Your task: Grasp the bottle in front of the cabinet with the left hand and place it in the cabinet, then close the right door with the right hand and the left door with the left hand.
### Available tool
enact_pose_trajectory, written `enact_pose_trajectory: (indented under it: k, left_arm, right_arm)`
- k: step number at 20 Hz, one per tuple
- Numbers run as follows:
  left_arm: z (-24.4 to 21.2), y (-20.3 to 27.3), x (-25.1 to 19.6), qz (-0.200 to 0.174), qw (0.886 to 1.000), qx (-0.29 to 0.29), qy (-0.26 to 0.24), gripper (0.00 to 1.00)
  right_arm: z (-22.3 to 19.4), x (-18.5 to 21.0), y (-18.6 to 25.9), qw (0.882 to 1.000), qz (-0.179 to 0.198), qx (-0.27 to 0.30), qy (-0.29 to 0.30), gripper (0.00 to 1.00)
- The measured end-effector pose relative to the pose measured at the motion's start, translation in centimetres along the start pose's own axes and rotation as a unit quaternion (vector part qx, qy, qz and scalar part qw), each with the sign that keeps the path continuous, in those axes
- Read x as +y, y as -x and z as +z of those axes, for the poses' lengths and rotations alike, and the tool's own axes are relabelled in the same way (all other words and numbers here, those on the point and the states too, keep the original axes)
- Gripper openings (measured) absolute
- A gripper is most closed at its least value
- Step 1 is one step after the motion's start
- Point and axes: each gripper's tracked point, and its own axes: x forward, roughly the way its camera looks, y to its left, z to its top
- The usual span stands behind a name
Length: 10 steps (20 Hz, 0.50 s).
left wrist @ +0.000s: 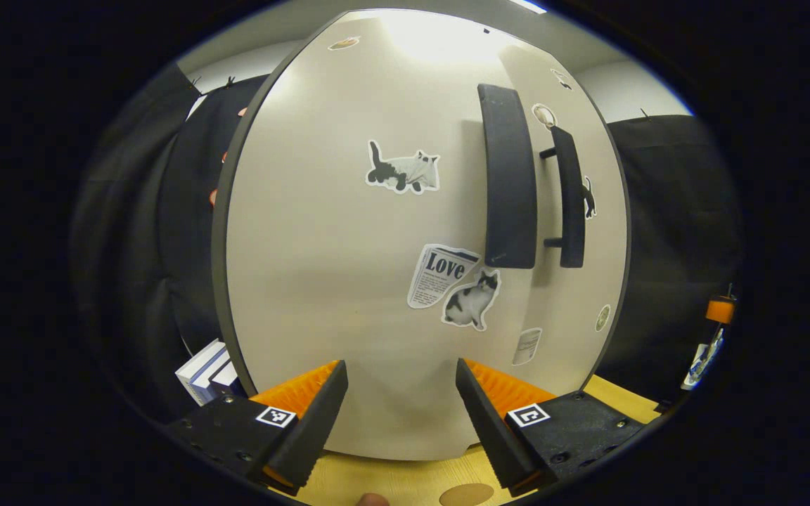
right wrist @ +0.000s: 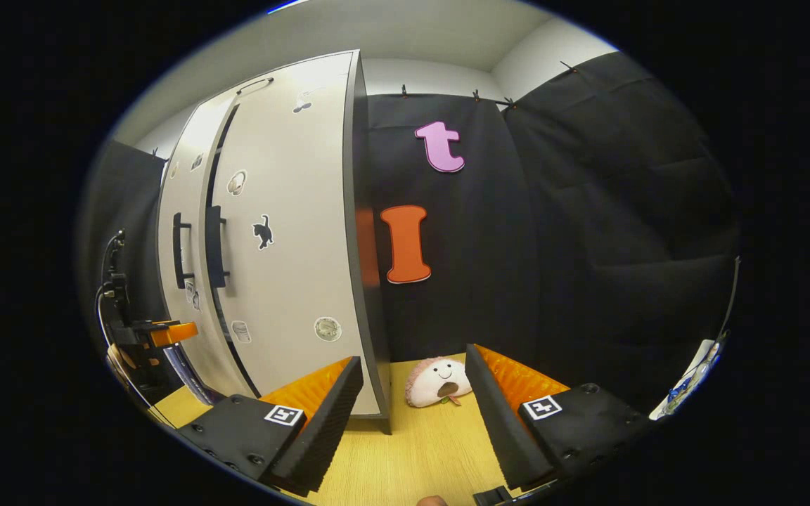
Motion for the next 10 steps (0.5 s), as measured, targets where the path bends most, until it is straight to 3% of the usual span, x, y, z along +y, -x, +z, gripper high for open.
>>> enact_pose_trajectory:
  k: [10]
  left_arm:
    - [8.5, 11.5, 3.2, 0.014, 0.998, -0.059, -0.006, 0.94]
  right_arm:
    - [4.1, 1.1, 4.4, 0.999, 0.008, -0.033, 0.006, 0.97]
